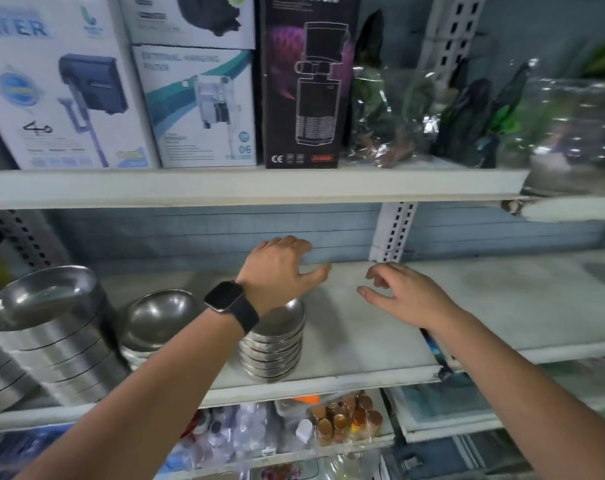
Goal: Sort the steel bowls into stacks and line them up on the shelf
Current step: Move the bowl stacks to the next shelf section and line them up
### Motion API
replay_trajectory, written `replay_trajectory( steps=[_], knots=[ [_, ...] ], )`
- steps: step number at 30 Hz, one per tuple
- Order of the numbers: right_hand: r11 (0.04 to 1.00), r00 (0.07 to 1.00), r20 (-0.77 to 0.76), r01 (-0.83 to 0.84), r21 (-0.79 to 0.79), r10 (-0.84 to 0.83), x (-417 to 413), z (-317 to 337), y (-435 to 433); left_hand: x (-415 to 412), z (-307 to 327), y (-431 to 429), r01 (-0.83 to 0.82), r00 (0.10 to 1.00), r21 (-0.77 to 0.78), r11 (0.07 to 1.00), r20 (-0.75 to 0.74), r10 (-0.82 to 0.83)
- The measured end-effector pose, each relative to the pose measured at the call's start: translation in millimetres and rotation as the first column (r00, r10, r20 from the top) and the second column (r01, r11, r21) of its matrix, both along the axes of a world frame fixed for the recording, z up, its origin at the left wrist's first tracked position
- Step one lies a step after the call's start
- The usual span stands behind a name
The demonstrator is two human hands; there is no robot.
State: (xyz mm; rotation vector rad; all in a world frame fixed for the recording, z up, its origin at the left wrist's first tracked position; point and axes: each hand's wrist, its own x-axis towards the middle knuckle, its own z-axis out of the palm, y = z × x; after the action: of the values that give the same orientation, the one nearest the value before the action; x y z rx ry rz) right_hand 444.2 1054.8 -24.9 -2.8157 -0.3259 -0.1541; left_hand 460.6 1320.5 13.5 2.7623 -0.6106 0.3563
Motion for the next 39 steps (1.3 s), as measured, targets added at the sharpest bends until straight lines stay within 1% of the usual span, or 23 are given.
replay_trajectory(
  steps=[4, 6, 11, 15, 18, 20, 23, 26, 32, 35, 39],
  knots=[
    [0.991, 0.994, -0.002, 0.107, -0.076, -0.108, -24.2, -0.1, -35.3, 6.4, -4.3, -40.0, 0.108, 0.993, 0.111, 0.988, -0.059, -0.102],
    [0.981, 0.984, -0.004, 0.176, -0.085, -0.177, -39.8, 1.9, -53.7, 6.4, -10.6, -64.2, 0.162, 0.985, 0.100, 0.982, -0.071, -0.155],
    [0.932, 0.934, 0.008, 0.357, -0.067, -0.357, -79.7, 0.1, -105.9, 2.5, -30.5, -132.6, 0.310, 0.947, 0.014, 0.951, -0.100, -0.307],
    [0.890, 0.894, 0.028, 0.449, -0.084, -0.448, -112.1, -5.6, -154.7, -3.3, -42.3, -192.1, 0.403, 0.907, 0.019, 0.915, -0.141, -0.396],
    [0.860, 0.862, 0.018, 0.507, -0.061, -0.507, -137.1, -8.6, -193.8, -11.3, -45.8, -238.6, 0.432, 0.895, 0.034, 0.901, -0.141, -0.423],
    [0.842, 0.844, 0.040, 0.536, -0.052, -0.535, -150.9, -10.6, -222.6, -15.4, -48.7, -272.9, 0.439, 0.892, 0.048, 0.897, -0.145, -0.429],
    [0.822, 0.825, 0.018, 0.564, -0.070, -0.565, -166.1, -10.8, -268.2, -22.0, -52.7, -325.2, 0.459, 0.883, 0.058, 0.887, -0.142, -0.447],
    [0.803, 0.808, 0.038, 0.589, -0.094, -0.588, -178.1, -11.7, -312.4, -28.7, -53.1, -372.6, 0.474, 0.875, 0.064, 0.878, -0.145, -0.461],
    [0.783, 0.786, 0.063, 0.618, -0.072, -0.615, -200.3, -16.9, -382.4, -35.2, -56.4, -454.8, 0.540, 0.831, 0.081, 0.838, -0.207, -0.516],
    [0.761, 0.765, 0.045, 0.643, -0.084, -0.642, -203.8, -19.0, -410.2, -34.8, -61.7, -493.5, 0.575, 0.808, 0.092, 0.813, -0.219, -0.547],
    [0.711, 0.714, 0.007, 0.697, -0.093, -0.700, -203.4, -23.4, -448.6, -24.6, -69.0, -549.2, 0.609, 0.785, 0.100, 0.787, -0.219, -0.579]
  ],
)
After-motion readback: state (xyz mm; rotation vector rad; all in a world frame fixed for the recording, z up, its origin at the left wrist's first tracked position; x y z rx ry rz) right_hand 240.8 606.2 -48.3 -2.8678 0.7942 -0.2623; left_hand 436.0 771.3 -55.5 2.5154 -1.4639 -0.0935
